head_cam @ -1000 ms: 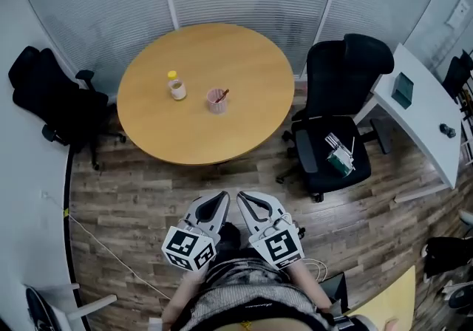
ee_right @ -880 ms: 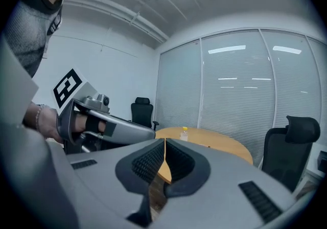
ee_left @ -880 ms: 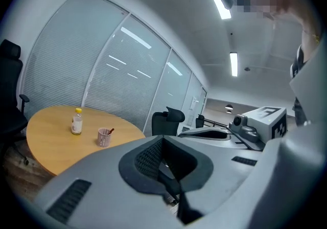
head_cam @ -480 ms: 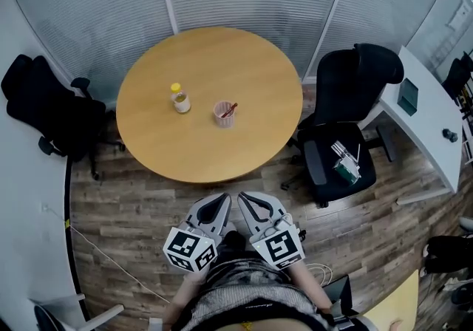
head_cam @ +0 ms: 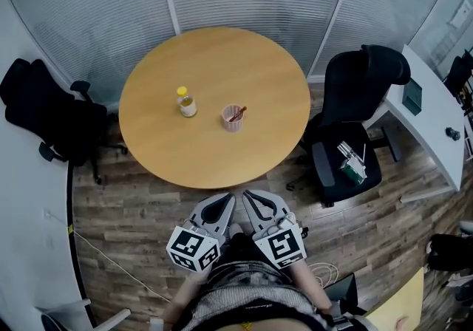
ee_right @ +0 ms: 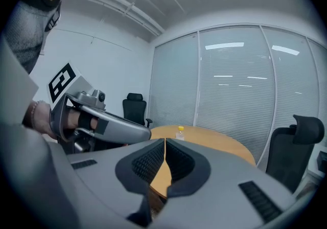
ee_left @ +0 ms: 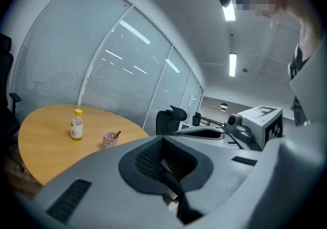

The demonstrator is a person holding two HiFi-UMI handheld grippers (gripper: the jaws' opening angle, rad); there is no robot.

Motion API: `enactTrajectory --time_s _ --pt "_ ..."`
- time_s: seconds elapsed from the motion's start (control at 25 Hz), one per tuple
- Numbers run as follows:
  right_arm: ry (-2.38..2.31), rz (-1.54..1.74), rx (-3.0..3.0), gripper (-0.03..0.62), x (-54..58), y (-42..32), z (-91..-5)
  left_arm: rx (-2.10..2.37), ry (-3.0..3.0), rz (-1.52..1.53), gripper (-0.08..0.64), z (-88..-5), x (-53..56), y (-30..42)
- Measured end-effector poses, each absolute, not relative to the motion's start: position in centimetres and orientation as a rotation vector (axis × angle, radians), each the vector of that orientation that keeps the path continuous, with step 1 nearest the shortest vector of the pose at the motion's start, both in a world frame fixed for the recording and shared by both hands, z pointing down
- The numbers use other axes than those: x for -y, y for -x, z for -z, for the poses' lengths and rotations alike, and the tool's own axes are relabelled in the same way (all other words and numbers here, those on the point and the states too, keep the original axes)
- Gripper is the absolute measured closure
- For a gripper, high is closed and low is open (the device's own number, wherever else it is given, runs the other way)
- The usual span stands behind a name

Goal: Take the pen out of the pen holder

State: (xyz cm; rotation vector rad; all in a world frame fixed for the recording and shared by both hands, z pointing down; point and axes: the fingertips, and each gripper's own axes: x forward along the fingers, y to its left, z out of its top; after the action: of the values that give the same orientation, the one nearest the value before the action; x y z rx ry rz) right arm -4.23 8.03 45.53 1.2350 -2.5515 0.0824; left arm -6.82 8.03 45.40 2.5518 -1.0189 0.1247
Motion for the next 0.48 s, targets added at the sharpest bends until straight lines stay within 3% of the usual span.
enactTrajectory --time_s 0.48 --pt "-1.204 -0.085 2.548 0.569 -5.6 4.8 -46.0 1.016 -2.522 -0.081 0.555 -46.0 -6.2 7.2"
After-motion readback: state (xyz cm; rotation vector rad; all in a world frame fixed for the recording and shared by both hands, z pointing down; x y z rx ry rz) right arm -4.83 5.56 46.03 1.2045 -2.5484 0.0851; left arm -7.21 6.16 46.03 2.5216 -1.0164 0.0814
